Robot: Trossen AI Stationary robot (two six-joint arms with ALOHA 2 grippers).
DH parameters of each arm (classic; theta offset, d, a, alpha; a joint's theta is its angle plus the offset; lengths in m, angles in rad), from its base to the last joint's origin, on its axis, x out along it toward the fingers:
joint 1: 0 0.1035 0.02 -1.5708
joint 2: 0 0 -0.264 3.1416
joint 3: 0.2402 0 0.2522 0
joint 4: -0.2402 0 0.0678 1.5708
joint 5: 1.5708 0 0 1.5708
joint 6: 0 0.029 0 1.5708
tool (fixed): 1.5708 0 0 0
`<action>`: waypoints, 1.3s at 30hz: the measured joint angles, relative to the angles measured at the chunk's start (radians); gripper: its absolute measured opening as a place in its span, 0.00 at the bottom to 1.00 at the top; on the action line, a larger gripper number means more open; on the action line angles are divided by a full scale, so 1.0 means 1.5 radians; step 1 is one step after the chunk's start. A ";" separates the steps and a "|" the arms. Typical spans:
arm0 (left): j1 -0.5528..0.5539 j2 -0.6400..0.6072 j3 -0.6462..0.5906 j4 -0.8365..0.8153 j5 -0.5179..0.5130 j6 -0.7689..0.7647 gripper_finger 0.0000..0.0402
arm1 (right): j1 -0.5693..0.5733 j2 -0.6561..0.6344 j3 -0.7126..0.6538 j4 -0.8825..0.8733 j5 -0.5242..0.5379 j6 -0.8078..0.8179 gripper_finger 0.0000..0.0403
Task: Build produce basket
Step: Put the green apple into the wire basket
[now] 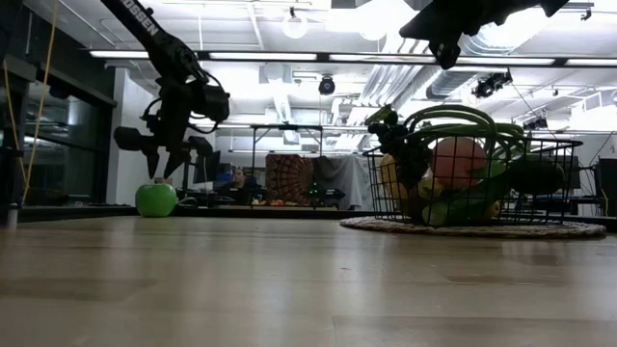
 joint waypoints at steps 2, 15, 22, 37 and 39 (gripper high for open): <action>0.000 0.004 0.000 -0.002 -0.001 0.002 0.30 | 0.000 0.000 0.000 0.000 0.000 0.000 0.00; -0.001 0.014 0.000 -0.012 -0.009 -0.007 0.29 | 0.000 0.000 0.000 -0.007 0.000 0.012 0.00; -0.002 0.014 0.000 -0.012 -0.017 -0.018 0.29 | 0.000 0.000 0.000 -0.007 0.000 0.013 0.00; -0.002 0.034 0.001 -0.005 -0.017 -0.041 0.29 | 0.000 0.000 0.000 -0.012 0.000 0.030 0.00; -0.002 0.034 0.001 -0.005 -0.017 -0.042 0.29 | 0.000 0.000 0.000 -0.012 0.000 0.030 0.00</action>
